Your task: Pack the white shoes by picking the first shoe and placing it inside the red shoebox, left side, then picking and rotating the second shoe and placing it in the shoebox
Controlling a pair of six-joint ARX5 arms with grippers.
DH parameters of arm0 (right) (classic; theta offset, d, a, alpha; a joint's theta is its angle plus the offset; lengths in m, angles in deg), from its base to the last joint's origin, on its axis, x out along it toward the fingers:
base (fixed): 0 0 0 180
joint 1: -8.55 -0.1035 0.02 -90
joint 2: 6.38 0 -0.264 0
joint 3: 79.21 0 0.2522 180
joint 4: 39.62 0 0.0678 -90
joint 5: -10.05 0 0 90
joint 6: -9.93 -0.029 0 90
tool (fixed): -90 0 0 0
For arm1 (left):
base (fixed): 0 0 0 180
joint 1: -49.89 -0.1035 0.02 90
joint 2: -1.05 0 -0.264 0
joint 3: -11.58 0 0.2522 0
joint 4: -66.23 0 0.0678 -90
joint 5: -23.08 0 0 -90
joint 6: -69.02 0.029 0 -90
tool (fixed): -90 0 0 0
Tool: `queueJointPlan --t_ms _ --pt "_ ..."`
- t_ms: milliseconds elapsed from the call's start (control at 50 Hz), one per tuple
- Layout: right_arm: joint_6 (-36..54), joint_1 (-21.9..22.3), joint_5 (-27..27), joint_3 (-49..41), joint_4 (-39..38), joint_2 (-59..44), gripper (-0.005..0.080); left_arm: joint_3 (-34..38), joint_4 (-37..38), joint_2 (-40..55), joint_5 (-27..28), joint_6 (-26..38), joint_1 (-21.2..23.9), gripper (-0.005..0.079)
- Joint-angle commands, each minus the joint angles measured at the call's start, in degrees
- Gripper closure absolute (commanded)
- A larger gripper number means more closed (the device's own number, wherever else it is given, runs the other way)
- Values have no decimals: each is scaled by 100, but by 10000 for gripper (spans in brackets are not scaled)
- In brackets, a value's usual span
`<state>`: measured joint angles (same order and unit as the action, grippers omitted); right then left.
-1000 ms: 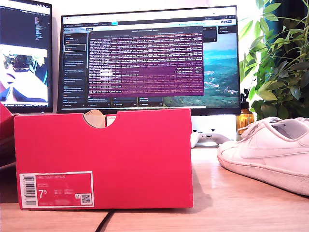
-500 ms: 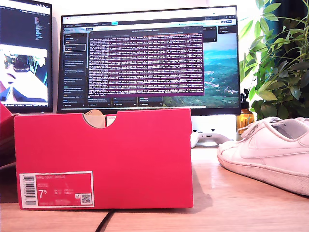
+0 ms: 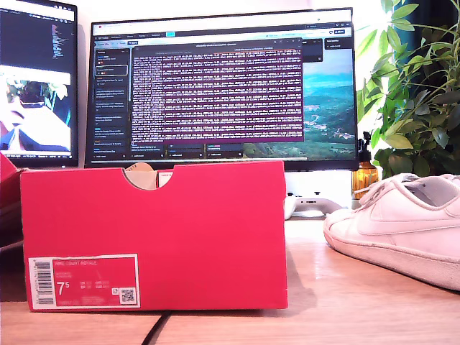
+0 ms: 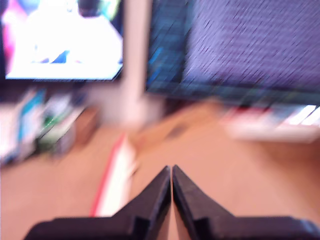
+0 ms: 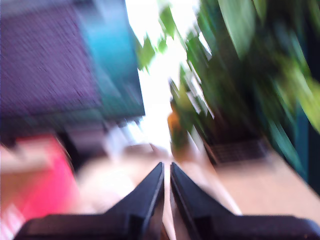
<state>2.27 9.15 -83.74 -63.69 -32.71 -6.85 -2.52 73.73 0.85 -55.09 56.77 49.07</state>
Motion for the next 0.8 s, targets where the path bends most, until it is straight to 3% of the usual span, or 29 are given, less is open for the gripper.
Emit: queueJointPlan --t_ms 0,120,240,460,520,600,640,660,780 --pt "-197 -48 -164 87 -295 42 764 170 -348 -48 140 -286 -13 762" --pt "-466 -48 -640 225 -625 42 764 170 -905 -48 424 -966 -13 762" --pt "-640 -48 -911 448 -610 39 764 70 -1222 -48 892 -1139 -13 762" --pt "-647 -48 -1427 1058 -249 2 764 -588 -732 -46 1781 -916 -13 762" --pt "-647 -48 -1473 1270 9 -50 764 -861 -321 -42 1969 -750 -13 762" --pt "-579 -48 -1543 1528 334 -192 764 -1272 452 42 2184 50 -13 762" --pt "-575 -48 -1541 1644 444 -299 764 -1473 883 107 2273 50 -13 762" --pt "-575 -48 -1543 1694 509 -361 764 -1587 1130 157 2310 638 -13 762" --pt "-555 -48 -1547 2022 820 -796 764 -2149 2319 496 2380 1740 -13 762"
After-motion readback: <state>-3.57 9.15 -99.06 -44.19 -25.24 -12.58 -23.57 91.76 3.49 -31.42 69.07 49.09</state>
